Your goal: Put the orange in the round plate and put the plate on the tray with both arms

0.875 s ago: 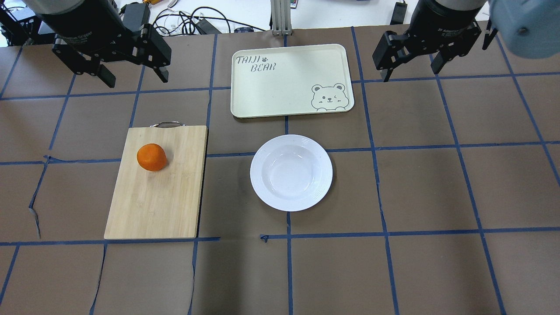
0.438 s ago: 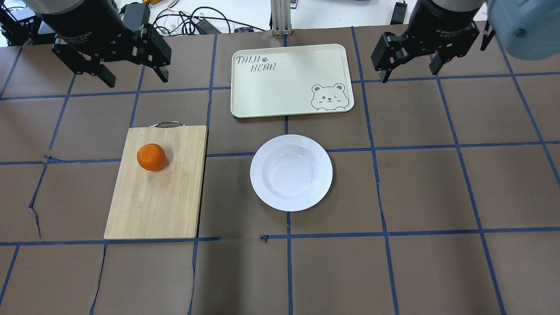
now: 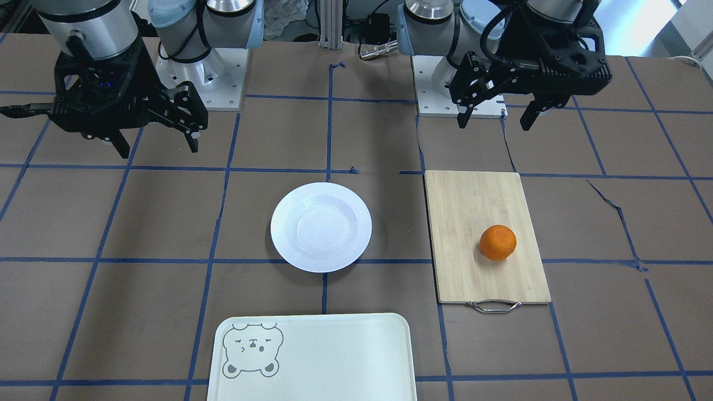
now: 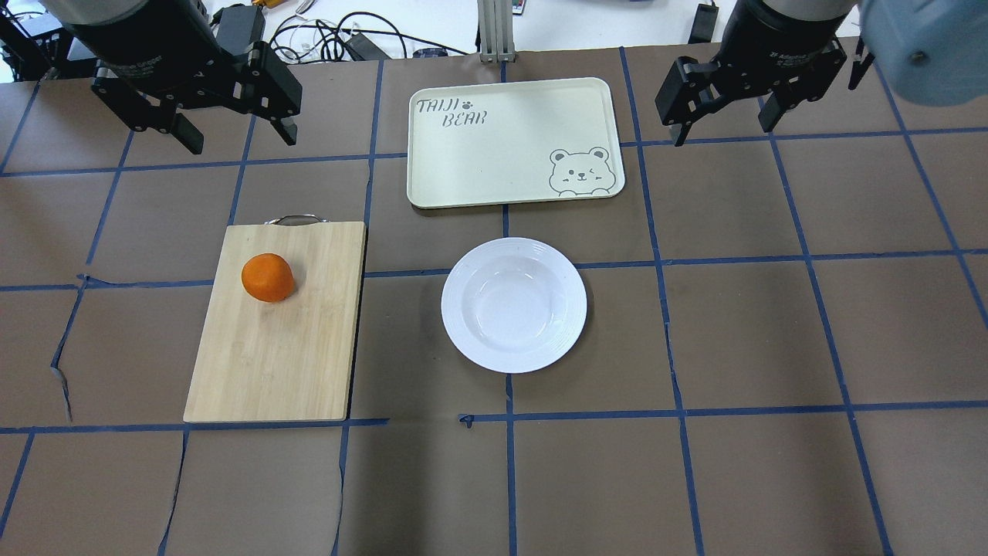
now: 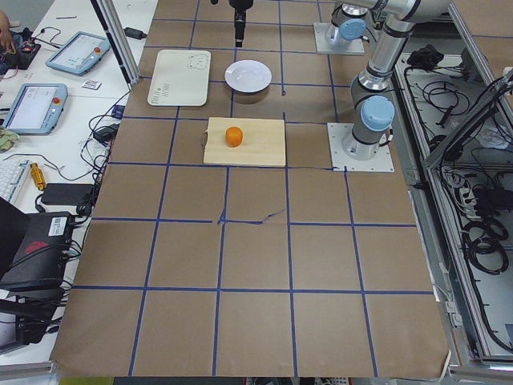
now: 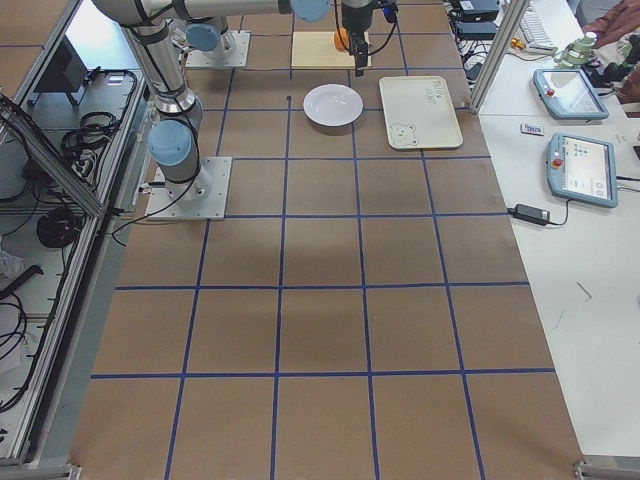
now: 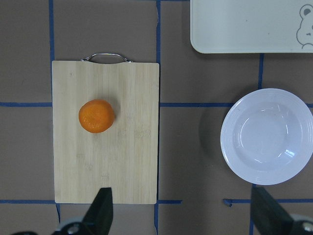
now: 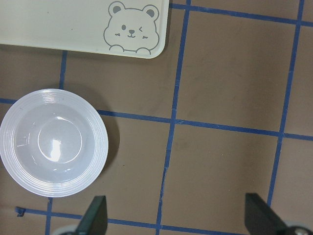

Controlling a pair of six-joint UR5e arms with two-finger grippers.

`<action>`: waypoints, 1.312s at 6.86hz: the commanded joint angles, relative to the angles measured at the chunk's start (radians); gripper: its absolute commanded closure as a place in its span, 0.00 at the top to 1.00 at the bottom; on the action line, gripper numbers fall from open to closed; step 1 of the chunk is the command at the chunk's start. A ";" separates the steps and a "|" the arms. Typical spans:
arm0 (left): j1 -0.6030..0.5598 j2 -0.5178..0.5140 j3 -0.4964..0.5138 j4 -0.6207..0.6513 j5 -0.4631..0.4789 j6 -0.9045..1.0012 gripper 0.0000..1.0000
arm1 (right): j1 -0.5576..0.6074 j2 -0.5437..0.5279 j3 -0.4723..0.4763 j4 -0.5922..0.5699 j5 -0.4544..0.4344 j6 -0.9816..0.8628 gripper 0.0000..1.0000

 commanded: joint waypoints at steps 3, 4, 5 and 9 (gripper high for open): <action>-0.002 0.000 -0.002 0.000 0.000 0.000 1.00 | 0.000 0.000 -0.014 0.001 -0.003 -0.009 1.00; -0.002 -0.003 -0.003 0.000 0.002 0.001 1.00 | -0.004 0.000 -0.018 -0.001 0.002 -0.013 1.00; 0.000 -0.006 -0.006 0.003 -0.001 0.003 1.00 | 0.009 -0.003 -0.009 -0.019 -0.013 0.002 1.00; 0.011 -0.079 -0.035 0.069 -0.006 -0.006 1.00 | 0.009 -0.003 -0.047 -0.014 -0.006 -0.001 1.00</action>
